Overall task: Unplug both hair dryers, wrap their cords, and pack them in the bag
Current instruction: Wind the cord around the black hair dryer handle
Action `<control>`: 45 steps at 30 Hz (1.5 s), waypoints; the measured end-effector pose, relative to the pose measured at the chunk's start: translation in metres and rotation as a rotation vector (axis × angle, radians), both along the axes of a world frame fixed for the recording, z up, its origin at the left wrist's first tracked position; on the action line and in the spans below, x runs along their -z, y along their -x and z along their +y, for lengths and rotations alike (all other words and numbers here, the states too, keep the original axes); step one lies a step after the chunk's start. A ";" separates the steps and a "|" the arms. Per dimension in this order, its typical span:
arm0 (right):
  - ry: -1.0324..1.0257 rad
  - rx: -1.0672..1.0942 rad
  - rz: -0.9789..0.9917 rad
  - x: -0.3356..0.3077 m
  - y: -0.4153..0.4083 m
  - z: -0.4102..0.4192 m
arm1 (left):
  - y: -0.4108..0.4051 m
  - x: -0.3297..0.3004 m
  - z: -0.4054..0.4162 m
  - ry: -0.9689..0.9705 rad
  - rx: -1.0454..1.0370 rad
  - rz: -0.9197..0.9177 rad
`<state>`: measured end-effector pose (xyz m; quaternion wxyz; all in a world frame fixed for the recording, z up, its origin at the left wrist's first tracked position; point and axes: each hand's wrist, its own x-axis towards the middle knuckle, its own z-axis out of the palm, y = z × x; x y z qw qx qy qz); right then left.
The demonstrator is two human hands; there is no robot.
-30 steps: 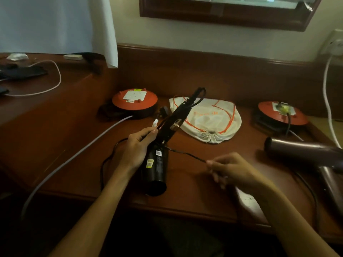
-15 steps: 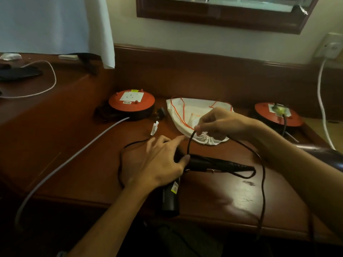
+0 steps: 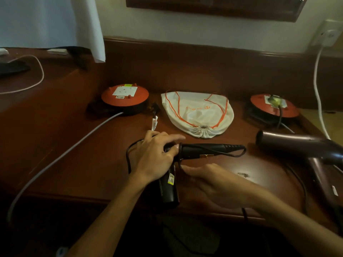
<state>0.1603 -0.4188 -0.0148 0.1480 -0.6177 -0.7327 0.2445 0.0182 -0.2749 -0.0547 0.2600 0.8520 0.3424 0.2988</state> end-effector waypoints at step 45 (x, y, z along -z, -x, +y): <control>0.377 -0.092 -0.114 -0.058 -0.054 0.059 | -0.008 -0.008 -0.019 -0.166 0.202 0.264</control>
